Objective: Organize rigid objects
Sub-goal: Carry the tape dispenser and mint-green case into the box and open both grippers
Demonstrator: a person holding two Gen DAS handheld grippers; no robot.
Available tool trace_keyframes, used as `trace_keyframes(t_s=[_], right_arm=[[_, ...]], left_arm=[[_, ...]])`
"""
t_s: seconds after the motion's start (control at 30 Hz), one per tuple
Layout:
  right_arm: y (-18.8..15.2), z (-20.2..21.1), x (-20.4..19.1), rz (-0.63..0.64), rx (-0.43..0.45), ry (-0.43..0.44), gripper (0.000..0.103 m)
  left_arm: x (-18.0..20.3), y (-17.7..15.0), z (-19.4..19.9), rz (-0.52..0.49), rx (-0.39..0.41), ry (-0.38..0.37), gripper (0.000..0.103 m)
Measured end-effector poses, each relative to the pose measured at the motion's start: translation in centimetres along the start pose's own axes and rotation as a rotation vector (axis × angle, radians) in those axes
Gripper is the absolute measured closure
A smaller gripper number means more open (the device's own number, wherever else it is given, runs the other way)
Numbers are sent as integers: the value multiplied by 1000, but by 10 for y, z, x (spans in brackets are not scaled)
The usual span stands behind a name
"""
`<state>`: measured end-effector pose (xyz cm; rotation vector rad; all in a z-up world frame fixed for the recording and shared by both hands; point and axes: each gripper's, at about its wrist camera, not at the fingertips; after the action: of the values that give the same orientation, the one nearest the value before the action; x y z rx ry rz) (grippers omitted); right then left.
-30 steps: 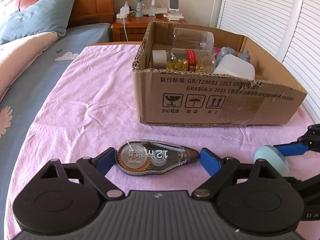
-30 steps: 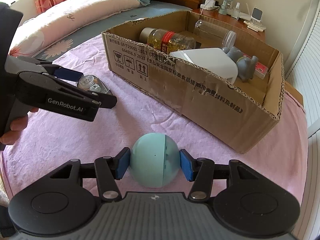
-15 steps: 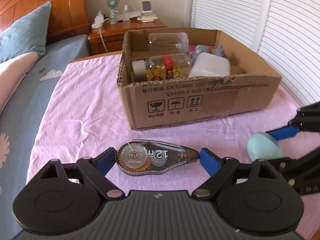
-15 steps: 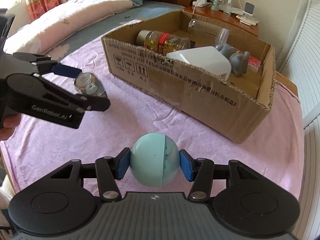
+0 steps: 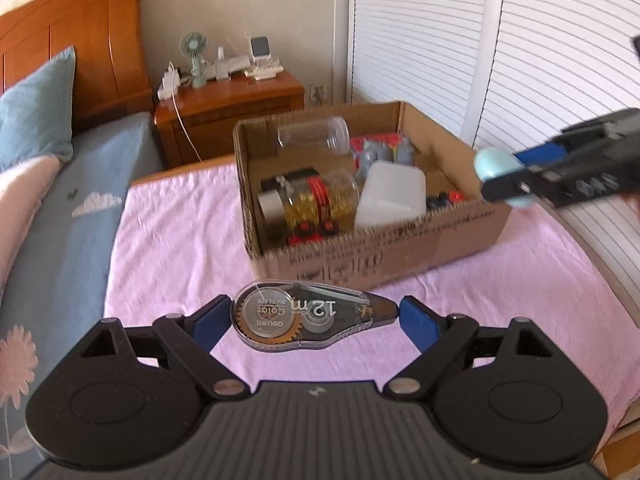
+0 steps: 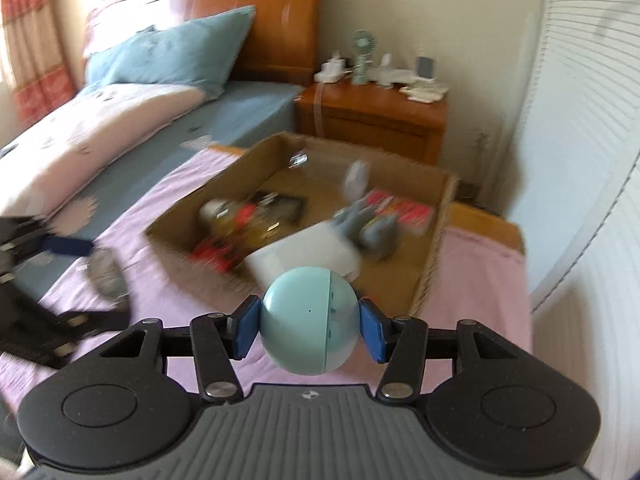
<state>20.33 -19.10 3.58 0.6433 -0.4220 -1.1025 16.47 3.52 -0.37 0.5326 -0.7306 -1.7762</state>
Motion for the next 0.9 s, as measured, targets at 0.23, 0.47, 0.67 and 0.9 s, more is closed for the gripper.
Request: trace_keyframes(t_s=[0.23,0.47,0.67,0.9], right_arm=[[16,-53,30,-92,-55,-64,45],[15,-47,34,-141,11,-64,10],[8,-24,29,-172,-20,-48,1],[-15,2,20,-195,-2,-55,0]], left_arm=[[-2,19,-7,-25,31,20,14],[0,39,-19,-40,28,16,14],[5,70,-34,-60,42,28,14],[15,108,-84,-37,-1,11,13]])
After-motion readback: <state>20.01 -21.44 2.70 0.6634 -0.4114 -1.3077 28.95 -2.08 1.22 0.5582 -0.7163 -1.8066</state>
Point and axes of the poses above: each gripper's, at about its wrist camera, not at the fingertips, and z roughly against the way its jaws point, x to its right, y to its top
